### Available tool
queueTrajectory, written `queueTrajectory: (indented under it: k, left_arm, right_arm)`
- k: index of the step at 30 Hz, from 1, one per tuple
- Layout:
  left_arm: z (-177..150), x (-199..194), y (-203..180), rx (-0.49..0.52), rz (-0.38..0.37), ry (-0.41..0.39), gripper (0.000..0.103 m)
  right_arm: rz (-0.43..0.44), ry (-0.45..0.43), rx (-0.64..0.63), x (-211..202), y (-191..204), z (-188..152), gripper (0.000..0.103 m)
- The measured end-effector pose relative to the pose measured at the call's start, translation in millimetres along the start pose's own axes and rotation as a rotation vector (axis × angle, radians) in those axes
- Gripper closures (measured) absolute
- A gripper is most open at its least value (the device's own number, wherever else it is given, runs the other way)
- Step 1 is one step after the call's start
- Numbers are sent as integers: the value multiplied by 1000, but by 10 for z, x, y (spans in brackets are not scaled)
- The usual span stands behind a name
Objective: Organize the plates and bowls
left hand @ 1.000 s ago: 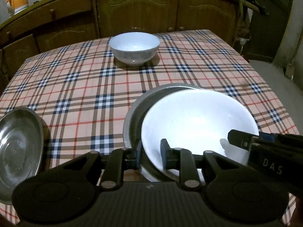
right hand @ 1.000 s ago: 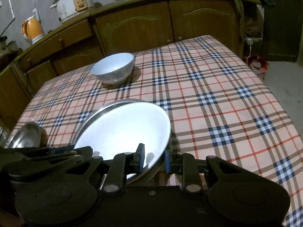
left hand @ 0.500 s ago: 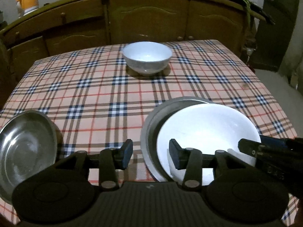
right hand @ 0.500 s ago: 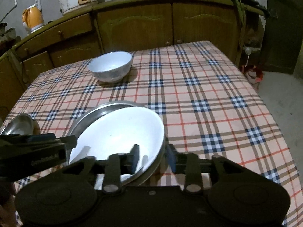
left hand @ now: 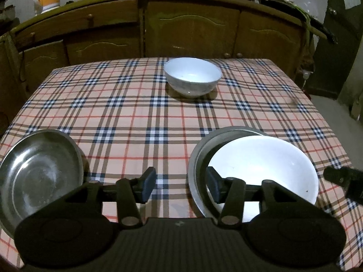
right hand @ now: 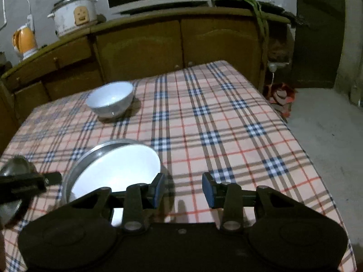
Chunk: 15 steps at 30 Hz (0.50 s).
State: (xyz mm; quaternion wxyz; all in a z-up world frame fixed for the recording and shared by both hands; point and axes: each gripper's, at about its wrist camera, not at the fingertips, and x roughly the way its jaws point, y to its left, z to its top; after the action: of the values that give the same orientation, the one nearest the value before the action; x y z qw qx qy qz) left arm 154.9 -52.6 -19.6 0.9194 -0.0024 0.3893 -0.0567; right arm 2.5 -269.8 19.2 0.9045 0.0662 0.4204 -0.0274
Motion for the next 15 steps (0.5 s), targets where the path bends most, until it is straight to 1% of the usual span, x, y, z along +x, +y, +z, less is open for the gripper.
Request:
queueTrajectory:
  k: [6,9,12,15]
  left_arm:
    - [-14,0,3,8,-3,2,52]
    - [-15,0,14,6,1,1,51]
    - [-11,-1,36,5,4,-1,51]
    - [-9,0,42,-3,3,-3,50]
  right_arm:
    - [9,49,-47,183,119,-133,59]
    - [-5,48,-70,207,161,-173,59]
    - [-63,-9,-60,109,111,-126,59]
    - [-10,-51,2,3,26,-51,59]
